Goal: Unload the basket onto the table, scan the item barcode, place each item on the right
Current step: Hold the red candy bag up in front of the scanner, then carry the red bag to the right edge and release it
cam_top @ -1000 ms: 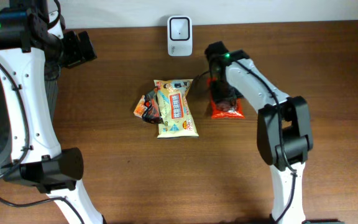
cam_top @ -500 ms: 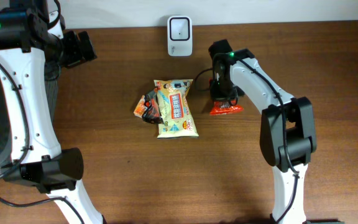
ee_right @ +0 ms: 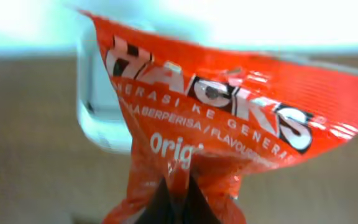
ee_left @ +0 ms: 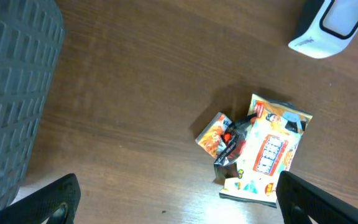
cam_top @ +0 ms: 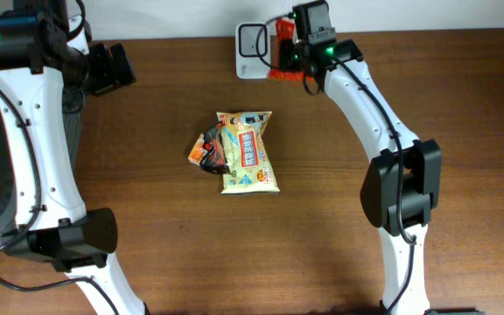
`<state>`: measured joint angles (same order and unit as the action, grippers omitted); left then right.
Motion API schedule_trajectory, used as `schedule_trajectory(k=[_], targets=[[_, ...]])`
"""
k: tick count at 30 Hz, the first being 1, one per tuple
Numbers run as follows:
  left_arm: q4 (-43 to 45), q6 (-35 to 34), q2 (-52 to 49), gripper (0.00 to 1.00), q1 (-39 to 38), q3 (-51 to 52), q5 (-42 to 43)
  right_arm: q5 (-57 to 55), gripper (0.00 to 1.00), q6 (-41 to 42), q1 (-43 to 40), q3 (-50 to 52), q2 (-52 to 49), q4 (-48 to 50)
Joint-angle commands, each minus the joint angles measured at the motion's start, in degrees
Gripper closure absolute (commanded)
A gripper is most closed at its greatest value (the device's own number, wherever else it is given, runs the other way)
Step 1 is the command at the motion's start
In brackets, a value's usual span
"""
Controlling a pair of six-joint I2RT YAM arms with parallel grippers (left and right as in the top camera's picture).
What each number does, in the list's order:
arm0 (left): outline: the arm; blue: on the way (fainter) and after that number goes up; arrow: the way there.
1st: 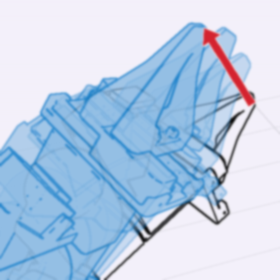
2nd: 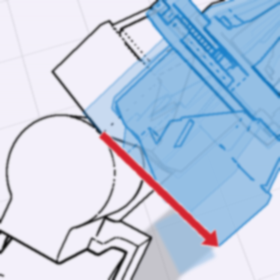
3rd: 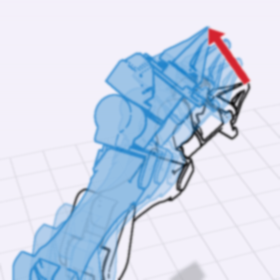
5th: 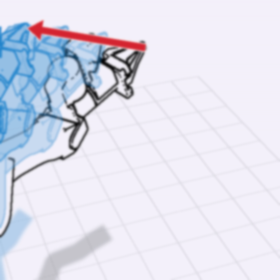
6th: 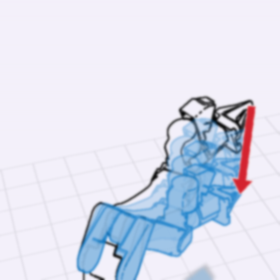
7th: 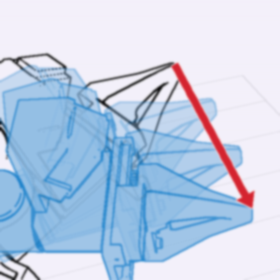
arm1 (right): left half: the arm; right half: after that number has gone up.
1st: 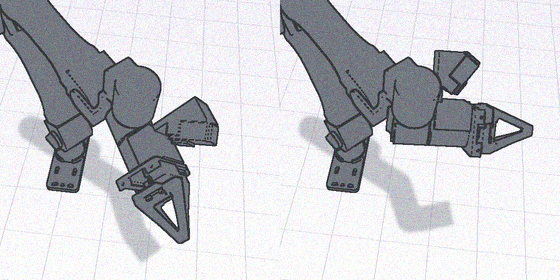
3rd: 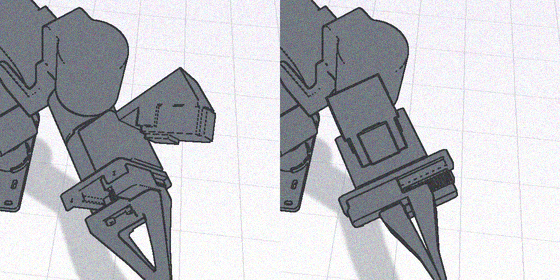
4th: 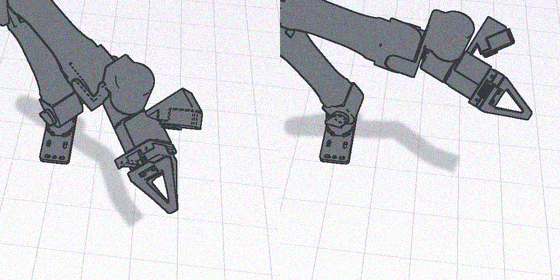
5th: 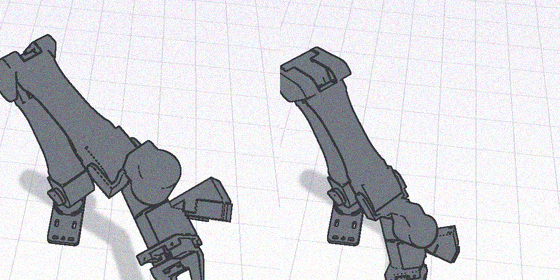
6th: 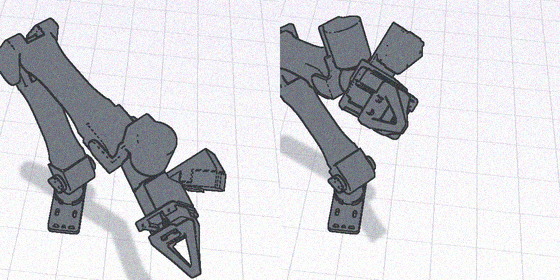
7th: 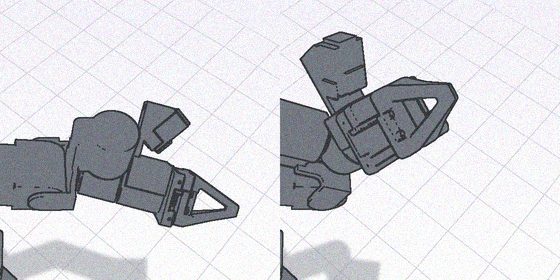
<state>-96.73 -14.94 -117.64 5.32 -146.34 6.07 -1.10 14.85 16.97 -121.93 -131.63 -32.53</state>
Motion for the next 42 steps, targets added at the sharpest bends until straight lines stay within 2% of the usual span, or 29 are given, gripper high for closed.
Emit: schedule_trajectory(k=[1,4,9,13,17,20,25,27,30,33,36,38,42], targets=[[0.0,0.7,0.3,0.01,0.1,-0.2,0.6,0.4,0.96,0.2,1.4,-1.1,-0.3,10.7],[0.0,0.7,0.3,0.01,0.1,-0.2,0.6,0.5,0.96,0.2,2.2,-1.1,-3.3,21.9],[0.0,0.7,0.3,0.01,0.1,-0.2,0.6,0.5,0.96,0.2,3.9,-1.1,-11.3,34.6],[0.0,0.7,0.3,0.01,0.1,-0.2,0.6,-0.4,0.96,-3.9,4.8,-1.1,-12.2,37.6],[0.0,0.7,0.3,0.01,0.1,-0.2,0.6,-1.9,0.96,-4.1,4.7,-1.2,-11.1,39.0],[0.0,0.7,0.3,0.01,0.1,-0.2,0.6,-9.2,0.96,-4.1,4.5,-1.2,-7.8,38.8],[0.0,0.7,0.3,0.01,0.1,-0.2,0.6,-11.9,0.96,-4.0,0.1,-1.2,-0.8,30.4],[0.0,0.7,0.3,0.01,0.1,-0.2,0.6,-18.9,0.96,-0.2,-4.1,-1.2,1.5,21.8],[0.0,0.7,0.3,0.01,0.1,-0.2,0.6,-30.0,0.96,9.8,-12.4,-1.2,3.2,5.4],[0.0,0.7,0.3,0.01,0.1,-0.2,0.6,-30.7,0.96,9.9,-22.6,-1.1,3.0,-8.9],[0.0,0.7,0.3,0.01,0.1,-0.2,0.6,-30.6,0.96,10.3,-31.9,-1.1,2.9,-17.2],[0.0,0.7,0.3,0.01,0.1,-0.2,0.6,-30.5,0.96,15.1,-39.3,-1.1,2.8,-22.3],[0.0,0.7,0.3,0.01,0.1,-0.2,0.6,-19.3,0.96,17.2,-50.6,-1.1,1.5,-24.0]])
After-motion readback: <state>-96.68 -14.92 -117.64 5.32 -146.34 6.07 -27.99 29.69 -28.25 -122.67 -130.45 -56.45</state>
